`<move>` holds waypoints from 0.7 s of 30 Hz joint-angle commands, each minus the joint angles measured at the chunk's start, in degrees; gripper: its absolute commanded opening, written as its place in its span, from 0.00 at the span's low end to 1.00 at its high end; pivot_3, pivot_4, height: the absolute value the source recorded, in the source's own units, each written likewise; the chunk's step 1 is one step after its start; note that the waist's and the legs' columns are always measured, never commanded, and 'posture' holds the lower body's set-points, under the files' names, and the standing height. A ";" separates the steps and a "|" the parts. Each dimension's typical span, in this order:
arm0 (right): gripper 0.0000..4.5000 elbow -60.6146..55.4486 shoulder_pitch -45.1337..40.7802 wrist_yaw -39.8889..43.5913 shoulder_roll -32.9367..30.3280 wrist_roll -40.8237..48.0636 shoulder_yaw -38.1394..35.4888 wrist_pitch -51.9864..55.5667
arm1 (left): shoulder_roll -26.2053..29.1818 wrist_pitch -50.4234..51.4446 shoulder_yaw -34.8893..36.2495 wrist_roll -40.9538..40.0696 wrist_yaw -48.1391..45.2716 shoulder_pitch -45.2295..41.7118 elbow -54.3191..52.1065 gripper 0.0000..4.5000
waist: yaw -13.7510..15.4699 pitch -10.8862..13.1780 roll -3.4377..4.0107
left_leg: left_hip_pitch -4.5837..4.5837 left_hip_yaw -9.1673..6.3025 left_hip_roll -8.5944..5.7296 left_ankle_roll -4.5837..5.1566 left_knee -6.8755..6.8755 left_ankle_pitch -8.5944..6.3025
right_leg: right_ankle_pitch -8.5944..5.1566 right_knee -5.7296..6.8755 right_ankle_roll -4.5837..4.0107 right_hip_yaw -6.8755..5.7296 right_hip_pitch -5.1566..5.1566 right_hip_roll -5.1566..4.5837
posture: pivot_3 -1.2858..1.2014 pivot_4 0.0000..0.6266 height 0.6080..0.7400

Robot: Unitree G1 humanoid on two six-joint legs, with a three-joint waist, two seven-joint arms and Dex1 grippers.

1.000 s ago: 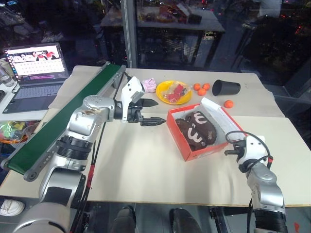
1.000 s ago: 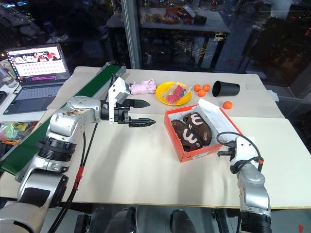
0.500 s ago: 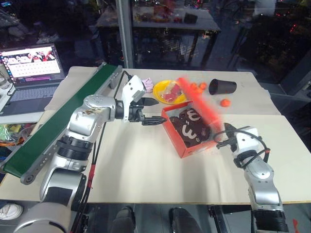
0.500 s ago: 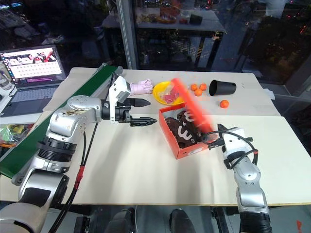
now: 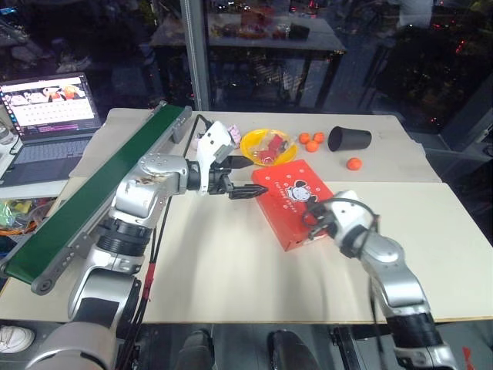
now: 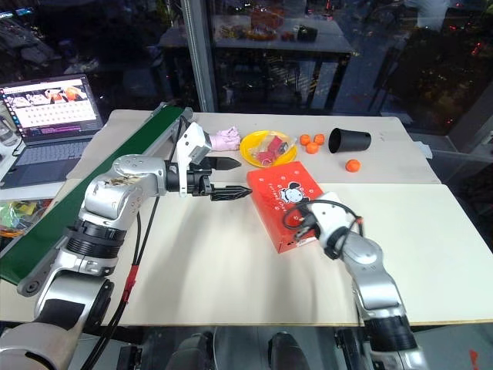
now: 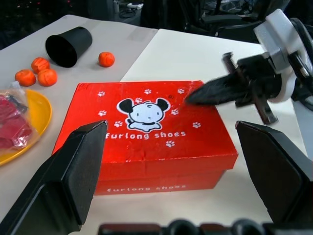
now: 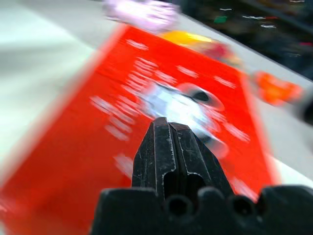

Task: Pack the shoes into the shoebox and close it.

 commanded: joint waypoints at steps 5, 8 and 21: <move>0.01 7.75 -2.22 5.20 -2.58 -3.90 6.76 5.27 | 0.30 -0.09 1.67 0.92 3.62 2.47 -3.55 1.00 | 0.27 -0.13 -0.21 | 0.09 0.00 0.00 0.00 0.07 0.00 | 0.01 -0.03 0.02 -0.03 0.17 -0.02 | 0.52 0.24 0.97; 0.13 4.18 -1.18 6.13 -1.78 0.42 3.10 6.48 | 0.43 0.20 2.11 0.80 4.76 3.89 -4.58 1.00 | 0.36 -0.20 -0.22 | 0.20 0.00 0.00 -0.01 0.04 -0.01 | -0.05 -0.03 0.08 -0.03 0.25 -0.02 | 0.52 0.24 0.97; 0.98 -24.05 6.86 5.72 -8.80 16.24 -16.31 23.09 | 0.22 -6.83 5.17 -0.55 4.42 12.02 -5.80 1.00 | 0.97 -0.19 -0.19 | 0.04 0.00 0.00 -0.01 -0.05 -0.01 | -0.02 -0.03 -0.02 -0.03 0.06 -0.03 | 0.52 0.24 0.97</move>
